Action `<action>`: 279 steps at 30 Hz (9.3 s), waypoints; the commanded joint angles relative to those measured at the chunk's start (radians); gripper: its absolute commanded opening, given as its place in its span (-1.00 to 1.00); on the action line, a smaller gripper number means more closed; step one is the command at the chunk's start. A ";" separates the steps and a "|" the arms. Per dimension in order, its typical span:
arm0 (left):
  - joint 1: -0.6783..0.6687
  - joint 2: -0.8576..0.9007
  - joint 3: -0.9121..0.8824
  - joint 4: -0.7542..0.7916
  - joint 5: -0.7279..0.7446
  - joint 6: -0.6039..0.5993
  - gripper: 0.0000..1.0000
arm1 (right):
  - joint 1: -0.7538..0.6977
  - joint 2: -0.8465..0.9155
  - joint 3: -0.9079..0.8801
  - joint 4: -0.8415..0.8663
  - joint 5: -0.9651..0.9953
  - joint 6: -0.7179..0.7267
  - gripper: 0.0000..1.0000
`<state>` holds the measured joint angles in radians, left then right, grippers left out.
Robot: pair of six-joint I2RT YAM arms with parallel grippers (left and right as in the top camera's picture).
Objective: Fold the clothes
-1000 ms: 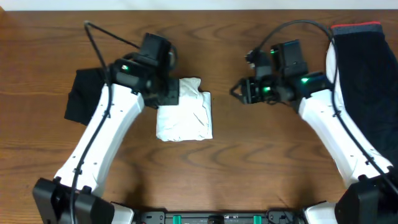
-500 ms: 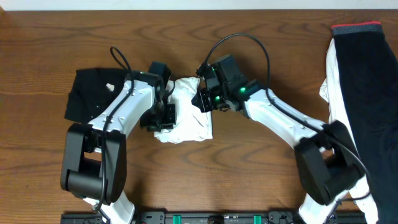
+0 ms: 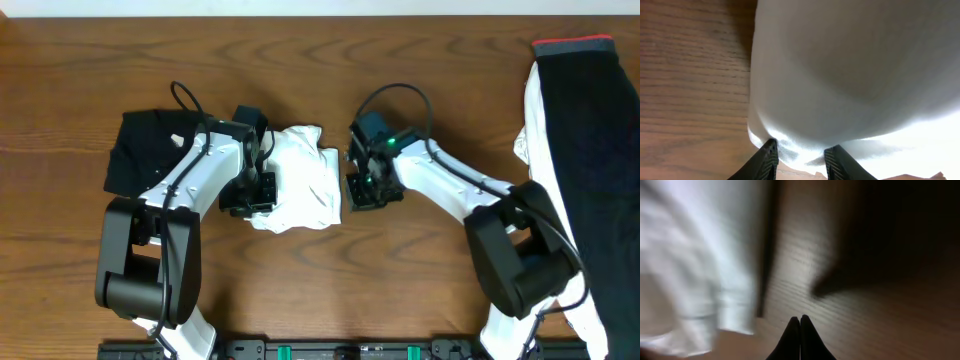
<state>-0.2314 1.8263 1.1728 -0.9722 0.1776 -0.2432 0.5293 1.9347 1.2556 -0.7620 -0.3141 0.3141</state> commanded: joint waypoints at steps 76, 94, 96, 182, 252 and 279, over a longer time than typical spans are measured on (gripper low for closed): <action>0.004 0.056 0.039 0.218 0.024 0.010 -0.16 | -0.086 -0.106 0.008 0.152 0.258 -0.001 -0.82; 0.090 -0.136 0.007 0.187 0.305 0.156 0.61 | -0.105 -0.235 0.007 -0.031 0.258 -0.095 0.14; 0.099 -0.103 -0.002 0.191 0.347 0.208 0.61 | -0.105 -0.235 0.007 -0.040 0.258 -0.095 0.15; 1.012 -0.265 0.095 0.025 -0.031 -0.023 0.24 | -0.103 -0.235 0.007 -0.126 0.251 -0.084 0.02; 0.184 -0.984 0.158 -0.433 -0.033 0.267 0.96 | -0.257 -1.235 0.042 -0.525 0.149 -0.140 0.98; 0.184 -0.984 0.158 -0.433 -0.033 0.267 0.96 | -0.483 -1.929 -1.077 0.305 0.281 -0.173 0.99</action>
<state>-0.0433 0.8421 1.3300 -1.4059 0.1497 0.0288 0.0593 0.0399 0.2108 -0.4721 -0.0422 0.1501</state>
